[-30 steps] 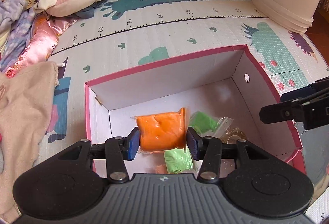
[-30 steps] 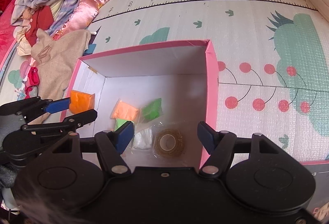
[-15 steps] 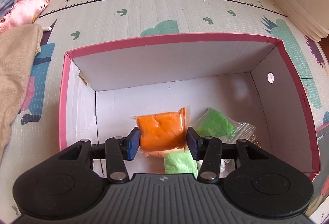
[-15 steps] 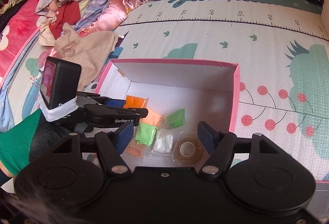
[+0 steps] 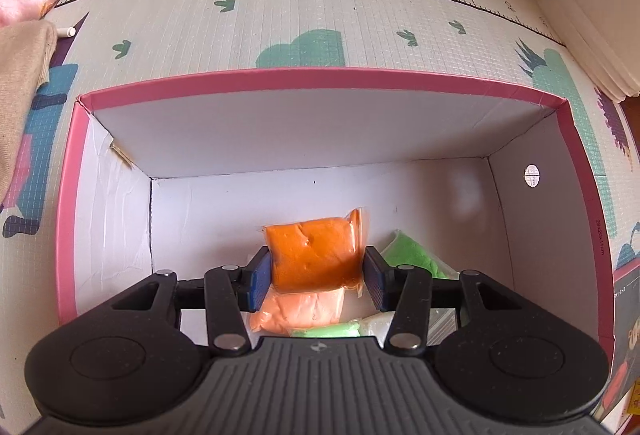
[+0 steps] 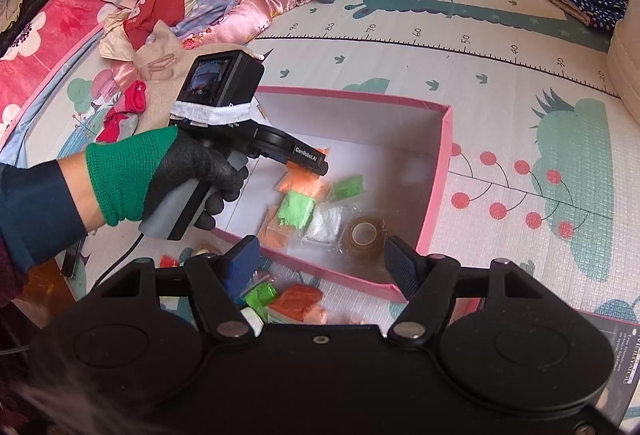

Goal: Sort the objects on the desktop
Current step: 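Open the left tool to release the orange packet while the right tool returns to the pile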

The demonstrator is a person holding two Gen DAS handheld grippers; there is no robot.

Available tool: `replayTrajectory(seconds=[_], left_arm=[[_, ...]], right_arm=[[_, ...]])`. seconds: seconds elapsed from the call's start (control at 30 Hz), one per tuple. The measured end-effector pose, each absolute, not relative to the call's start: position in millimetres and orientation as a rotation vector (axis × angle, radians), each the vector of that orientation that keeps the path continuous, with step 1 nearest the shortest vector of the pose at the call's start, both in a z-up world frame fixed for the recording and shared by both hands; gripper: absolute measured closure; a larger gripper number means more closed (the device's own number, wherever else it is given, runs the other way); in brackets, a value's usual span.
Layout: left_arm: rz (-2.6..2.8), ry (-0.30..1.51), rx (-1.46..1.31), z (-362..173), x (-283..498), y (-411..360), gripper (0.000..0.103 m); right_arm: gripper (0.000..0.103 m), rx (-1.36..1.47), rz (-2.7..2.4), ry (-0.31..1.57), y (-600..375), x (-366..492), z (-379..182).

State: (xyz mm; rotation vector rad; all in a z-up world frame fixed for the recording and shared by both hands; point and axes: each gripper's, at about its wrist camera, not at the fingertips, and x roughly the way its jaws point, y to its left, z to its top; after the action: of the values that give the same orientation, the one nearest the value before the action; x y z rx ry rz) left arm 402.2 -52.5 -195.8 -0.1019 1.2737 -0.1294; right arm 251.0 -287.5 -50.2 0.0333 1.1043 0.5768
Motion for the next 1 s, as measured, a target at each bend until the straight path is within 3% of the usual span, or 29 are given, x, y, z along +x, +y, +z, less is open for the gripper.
replayTrajectory(seconds=[0.23, 0.3, 0.33, 0.63, 1.0], left_arm=[[-0.131, 1.283, -0.098, -202.2, 403.1, -53.3, 0.055], [-0.130, 1.286, -0.087, -203.1, 403.0, -55.3, 0.037], [-0.125, 1.286, -0.078, -203.0, 402.9, -56.4, 0.034], [-0.147, 1.270, -0.063, -191.7, 404.5, -61.2, 0.033], [-0.145, 1.237, -0.096, -176.1, 406.6, -59.9, 0.033]], right_arm=[[0.034, 0.000, 0.488, 1.231, -301.0, 198.5, -87.7], [0.034, -0.041, 0.474, 1.261, -297.4, 182.0, -103.6], [0.034, -0.062, 0.471, 1.270, -295.2, 174.7, -109.5], [0.037, -0.342, 0.516, 1.349, -267.4, 140.4, -168.1], [0.037, -0.515, 0.522, 1.346, -255.9, 133.6, -191.3]])
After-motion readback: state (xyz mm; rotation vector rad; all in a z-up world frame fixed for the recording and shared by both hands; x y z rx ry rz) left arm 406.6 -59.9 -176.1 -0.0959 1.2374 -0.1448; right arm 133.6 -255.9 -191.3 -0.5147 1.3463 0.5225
